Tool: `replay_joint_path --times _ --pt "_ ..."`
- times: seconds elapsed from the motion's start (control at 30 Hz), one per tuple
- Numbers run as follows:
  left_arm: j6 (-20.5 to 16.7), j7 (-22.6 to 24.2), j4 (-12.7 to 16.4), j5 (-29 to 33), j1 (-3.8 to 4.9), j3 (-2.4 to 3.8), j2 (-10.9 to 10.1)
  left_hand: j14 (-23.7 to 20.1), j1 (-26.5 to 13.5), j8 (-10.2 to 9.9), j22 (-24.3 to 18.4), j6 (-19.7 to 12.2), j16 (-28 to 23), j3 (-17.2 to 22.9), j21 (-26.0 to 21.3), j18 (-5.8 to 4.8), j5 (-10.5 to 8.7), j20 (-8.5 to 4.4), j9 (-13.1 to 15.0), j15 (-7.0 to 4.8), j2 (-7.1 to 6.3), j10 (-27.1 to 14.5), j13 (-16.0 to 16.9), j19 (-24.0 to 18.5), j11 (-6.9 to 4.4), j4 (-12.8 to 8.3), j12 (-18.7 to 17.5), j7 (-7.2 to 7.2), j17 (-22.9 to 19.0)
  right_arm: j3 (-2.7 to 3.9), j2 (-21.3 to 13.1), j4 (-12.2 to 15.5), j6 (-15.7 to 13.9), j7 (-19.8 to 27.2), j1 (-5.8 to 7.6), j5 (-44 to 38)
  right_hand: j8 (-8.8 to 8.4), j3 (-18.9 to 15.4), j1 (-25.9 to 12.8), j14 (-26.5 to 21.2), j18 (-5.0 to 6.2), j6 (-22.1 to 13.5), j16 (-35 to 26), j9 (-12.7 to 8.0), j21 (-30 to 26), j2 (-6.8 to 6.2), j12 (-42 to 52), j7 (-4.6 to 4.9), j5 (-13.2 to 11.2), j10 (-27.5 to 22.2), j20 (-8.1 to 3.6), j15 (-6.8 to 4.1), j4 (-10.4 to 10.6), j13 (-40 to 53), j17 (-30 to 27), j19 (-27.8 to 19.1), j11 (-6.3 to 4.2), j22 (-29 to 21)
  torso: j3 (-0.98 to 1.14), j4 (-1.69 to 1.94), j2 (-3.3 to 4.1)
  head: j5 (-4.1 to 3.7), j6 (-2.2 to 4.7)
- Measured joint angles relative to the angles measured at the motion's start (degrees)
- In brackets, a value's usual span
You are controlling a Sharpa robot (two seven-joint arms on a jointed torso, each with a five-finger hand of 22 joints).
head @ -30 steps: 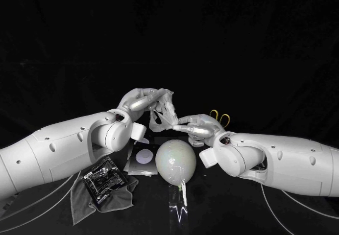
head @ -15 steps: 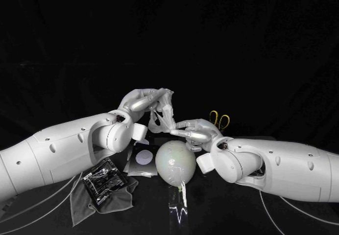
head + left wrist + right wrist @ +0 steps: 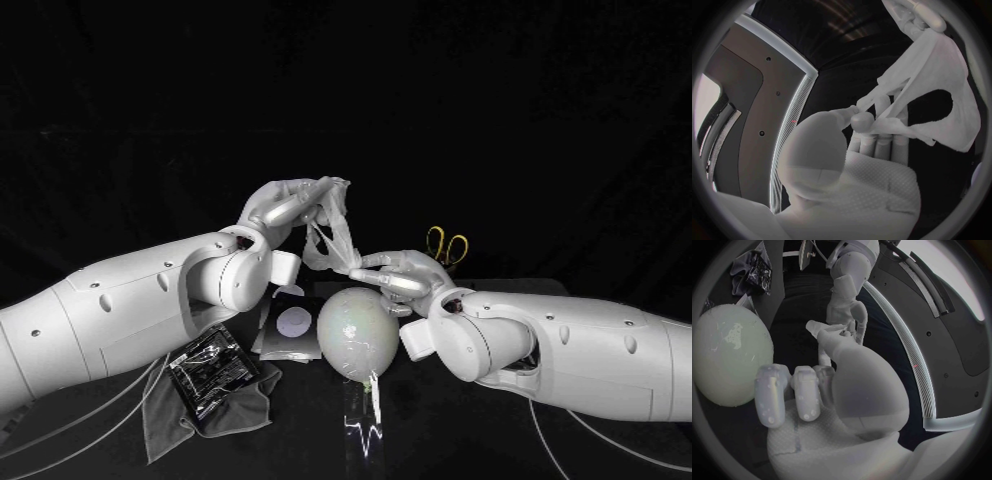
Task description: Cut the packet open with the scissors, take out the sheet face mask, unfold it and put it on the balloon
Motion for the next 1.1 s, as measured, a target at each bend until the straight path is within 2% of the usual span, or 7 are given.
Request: replay_joint_path --times 0.47,0.67,0.73,0.83,0.9,1.03,1.1 --pt "-1.5 1.2 0.5 1.8 -0.03 -0.02 -0.1 0.0 0.0 0.0 0.0 0.0 0.0 0.0 0.0 -0.01 0.00 0.00 0.0 0.01 0.00 0.0 -0.1 0.0 0.00 0.0 -0.2 -0.02 0.0 0.03 0.3 0.3 -1.2 1.2 -0.78 2.0 0.26 0.2 -0.2 0.0 0.00 -0.5 0.0 0.1 -0.6 -0.23 -0.6 0.23 0.0 0.0 -0.05 0.00 -0.1 0.0 0.0 0.0 0.00 0.0 0.00 -0.01 0.01 -0.43 -0.14" --pt "-1.5 1.4 0.5 2.2 -0.03 -0.02 -0.1 0.0 0.0 0.0 0.0 0.1 0.0 0.0 0.0 -0.02 0.00 0.00 0.0 0.01 0.00 0.0 -0.1 0.0 0.01 0.0 -0.2 0.11 -0.1 0.02 0.7 0.3 -1.2 1.3 -0.96 2.6 0.73 0.6 -1.1 0.0 0.00 -1.4 0.0 0.6 -2.0 -0.58 -2.7 0.40 0.0 0.0 -0.13 0.00 -0.3 0.0 0.0 0.1 0.00 0.0 0.00 0.01 0.01 -0.51 -0.10" --pt "-1.5 1.5 0.5 2.3 -0.03 -0.02 -0.1 0.0 0.0 0.0 0.0 0.1 0.0 0.0 -0.2 -0.02 0.00 0.00 0.0 0.02 0.00 0.0 -0.1 0.0 0.01 0.0 -0.2 0.11 -0.1 0.01 0.8 0.2 -1.2 1.3 -0.99 2.7 0.79 0.6 -2.0 0.0 0.00 -2.3 -0.1 0.6 -2.7 -1.06 -3.7 0.44 0.0 0.0 -0.13 0.00 -0.3 0.0 0.0 0.1 0.00 0.0 0.00 0.02 0.01 -0.55 -0.08" --pt "-1.5 1.7 0.5 2.5 0.00 0.02 -0.1 0.0 0.0 0.0 0.0 0.1 0.0 0.0 -0.2 -0.06 0.00 0.00 0.0 0.02 0.00 0.0 -0.1 0.0 0.01 0.0 -0.2 0.11 -0.1 -0.03 0.8 0.2 -1.1 1.3 -1.08 2.9 -0.89 -0.2 -3.0 0.0 0.00 -4.4 -0.1 -0.2 -3.9 -2.03 -4.8 1.33 0.0 -0.1 -0.13 0.00 0.5 0.0 0.0 0.1 0.72 0.0 0.00 0.02 0.01 -0.61 -0.07" --pt "-1.5 1.9 0.5 2.5 0.02 0.05 -0.2 0.0 0.0 0.0 0.0 0.1 0.0 0.0 -0.2 0.09 0.00 0.00 0.0 0.02 0.00 0.0 -0.1 0.0 0.01 0.0 -0.2 0.11 -0.1 -0.05 0.9 0.1 -1.0 1.1 -1.14 3.0 -1.76 -0.7 -4.0 0.1 0.00 -5.5 -0.4 -0.7 -4.9 -2.42 -5.8 1.92 0.0 0.0 -0.11 0.61 0.8 0.0 0.0 0.1 1.27 0.0 0.00 0.02 0.02 -0.62 -0.07" --pt "-1.4 2.3 0.5 2.7 0.03 0.06 -0.1 -0.1 0.0 0.0 -0.1 0.1 -0.2 0.0 -0.2 0.57 0.00 0.17 0.0 0.12 0.00 0.0 -0.3 -0.2 0.01 0.0 -0.2 0.11 -0.1 -0.06 1.1 -0.2 -0.1 0.2 -1.23 3.0 -5.01 -2.7 -5.9 0.0 0.97 -10.5 -2.1 -2.2 -8.2 -4.39 -10.5 4.00 0.0 -2.1 1.63 2.47 1.6 0.0 0.0 -1.6 3.49 0.0 0.00 0.00 0.01 -0.62 -0.09" --pt "-1.4 2.6 0.5 2.7 0.03 0.06 -0.1 -0.1 0.0 0.0 -0.1 0.1 -0.2 0.0 -0.2 0.57 0.00 0.17 0.0 0.12 0.00 0.0 -0.3 -0.2 0.01 0.0 -0.2 0.11 -0.1 -0.06 1.2 -0.4 0.6 -0.4 -1.29 2.8 -6.56 -3.8 -6.6 0.0 1.37 -13.3 -2.9 -2.8 -9.8 -5.08 -12.9 4.74 0.0 -4.2 2.14 3.08 1.8 0.0 0.0 -2.8 4.04 0.0 0.00 0.00 0.01 -0.58 -0.11"
